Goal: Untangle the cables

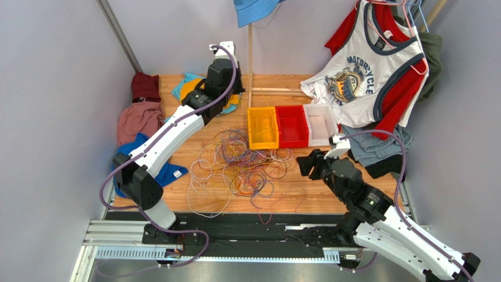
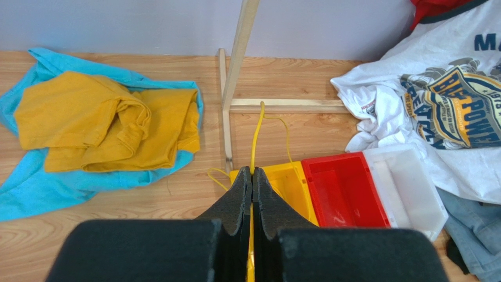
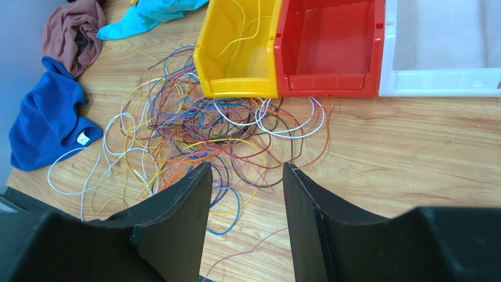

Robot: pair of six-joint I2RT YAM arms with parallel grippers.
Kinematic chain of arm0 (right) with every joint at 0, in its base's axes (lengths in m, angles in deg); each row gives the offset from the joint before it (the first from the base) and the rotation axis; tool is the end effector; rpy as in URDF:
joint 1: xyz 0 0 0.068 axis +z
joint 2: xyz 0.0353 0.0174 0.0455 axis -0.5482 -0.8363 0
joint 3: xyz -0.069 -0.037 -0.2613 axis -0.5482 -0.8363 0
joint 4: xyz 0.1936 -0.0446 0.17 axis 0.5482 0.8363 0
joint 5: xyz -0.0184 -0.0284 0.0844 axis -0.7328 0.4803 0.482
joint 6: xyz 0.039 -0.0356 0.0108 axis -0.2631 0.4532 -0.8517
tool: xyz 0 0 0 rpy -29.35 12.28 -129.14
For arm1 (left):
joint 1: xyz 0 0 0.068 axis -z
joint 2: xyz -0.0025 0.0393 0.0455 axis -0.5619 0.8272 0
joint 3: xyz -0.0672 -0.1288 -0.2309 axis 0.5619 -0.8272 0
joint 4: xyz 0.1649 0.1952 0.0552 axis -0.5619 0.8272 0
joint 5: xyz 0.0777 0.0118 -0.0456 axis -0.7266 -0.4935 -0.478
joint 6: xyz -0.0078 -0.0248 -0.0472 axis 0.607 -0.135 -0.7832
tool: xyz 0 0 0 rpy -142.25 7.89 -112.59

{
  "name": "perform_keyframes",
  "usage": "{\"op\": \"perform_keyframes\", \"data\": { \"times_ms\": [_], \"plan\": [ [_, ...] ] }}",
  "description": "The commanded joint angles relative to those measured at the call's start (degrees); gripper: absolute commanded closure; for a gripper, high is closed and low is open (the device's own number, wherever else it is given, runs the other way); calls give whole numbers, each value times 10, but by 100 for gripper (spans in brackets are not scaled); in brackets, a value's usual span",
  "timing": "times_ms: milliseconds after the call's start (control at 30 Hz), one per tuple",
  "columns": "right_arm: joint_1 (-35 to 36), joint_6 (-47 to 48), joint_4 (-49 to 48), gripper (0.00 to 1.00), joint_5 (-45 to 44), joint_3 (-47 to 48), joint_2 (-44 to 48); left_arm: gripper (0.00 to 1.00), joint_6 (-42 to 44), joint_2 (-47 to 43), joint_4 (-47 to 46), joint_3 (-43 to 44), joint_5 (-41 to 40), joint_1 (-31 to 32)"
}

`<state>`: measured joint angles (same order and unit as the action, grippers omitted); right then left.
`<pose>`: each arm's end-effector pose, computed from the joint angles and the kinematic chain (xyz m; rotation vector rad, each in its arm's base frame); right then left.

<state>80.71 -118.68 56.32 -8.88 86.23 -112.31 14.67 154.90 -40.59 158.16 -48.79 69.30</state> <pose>0.1007 0.0898 0.2794 -0.0420 1.9464 0.5221 0.3205 -0.2091 0.4137 -0.0621 1.8681 -0.3432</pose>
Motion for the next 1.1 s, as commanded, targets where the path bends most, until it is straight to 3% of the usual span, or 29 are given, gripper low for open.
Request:
{"op": "perform_keyframes", "data": {
  "times_ms": [0, 233, 533, 1067],
  "plan": [
    [3, 7, -13, 49, -9, -8, 8, 100, -5, -5, -39, -11, 11, 14],
    [3, 7, -11, 49, -8, -9, 13, 100, -20, 33, -32, -20, 2, 38],
    [3, 6, -16, 49, -9, -17, 13, 100, 9, 45, -5, -21, -112, 43],
    [3, 2, -19, 49, -11, -30, 15, 100, -61, 143, -56, -38, 11, 79]
  ]
}}
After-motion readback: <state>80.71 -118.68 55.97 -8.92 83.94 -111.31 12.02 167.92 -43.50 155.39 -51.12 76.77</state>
